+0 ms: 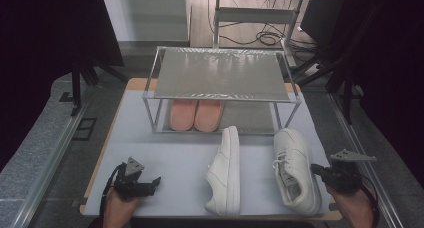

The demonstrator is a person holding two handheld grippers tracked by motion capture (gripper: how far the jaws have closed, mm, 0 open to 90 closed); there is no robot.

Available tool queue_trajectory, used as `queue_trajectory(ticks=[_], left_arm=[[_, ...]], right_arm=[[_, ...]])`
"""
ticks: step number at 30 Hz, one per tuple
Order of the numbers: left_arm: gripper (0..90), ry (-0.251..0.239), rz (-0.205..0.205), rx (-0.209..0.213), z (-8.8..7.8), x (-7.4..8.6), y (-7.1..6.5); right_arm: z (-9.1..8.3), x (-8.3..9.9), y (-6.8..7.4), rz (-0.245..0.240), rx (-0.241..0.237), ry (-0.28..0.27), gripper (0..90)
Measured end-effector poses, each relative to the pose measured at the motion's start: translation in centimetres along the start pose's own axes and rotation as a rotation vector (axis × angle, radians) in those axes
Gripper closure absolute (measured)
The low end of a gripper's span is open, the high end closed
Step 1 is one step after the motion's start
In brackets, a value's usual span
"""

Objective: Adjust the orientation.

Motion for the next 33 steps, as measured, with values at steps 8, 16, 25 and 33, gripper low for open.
queue_trajectory(ticks=[8,16,25,33], left_arm=[[11.9,0.0,-0.002,0.001,0.0,0.0,0.0],[11.9,0.0,-0.002,0.0,0.0,0.0,0.0],[12.3,-0.001,-0.003,-0.001,0.0,0.0,0.0],[12.3,-0.001,-0.004,0.0,0.0,0.0,0.0]], right_arm=[[0.2,1.6,-2.3,0.06,0.042,0.016,90.0],[1.0,4.0,-5.0,0.128,0.072,0.053,89.9],[0.4,4.1,-5.1,0.12,0.056,0.041,89.8],[-1.9,1.9,-4.0,0.098,0.045,-0.009,89.6]])
Point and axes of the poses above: each handheld gripper's, and its own axes: z roughly forward along the jaws, x roughly out of its underside, y roughly to its left, the point moved 6 cm from there along z, roughly forward along the jaws, and after that the axes turned 14 degrees about -x, right-handed, at the moved point
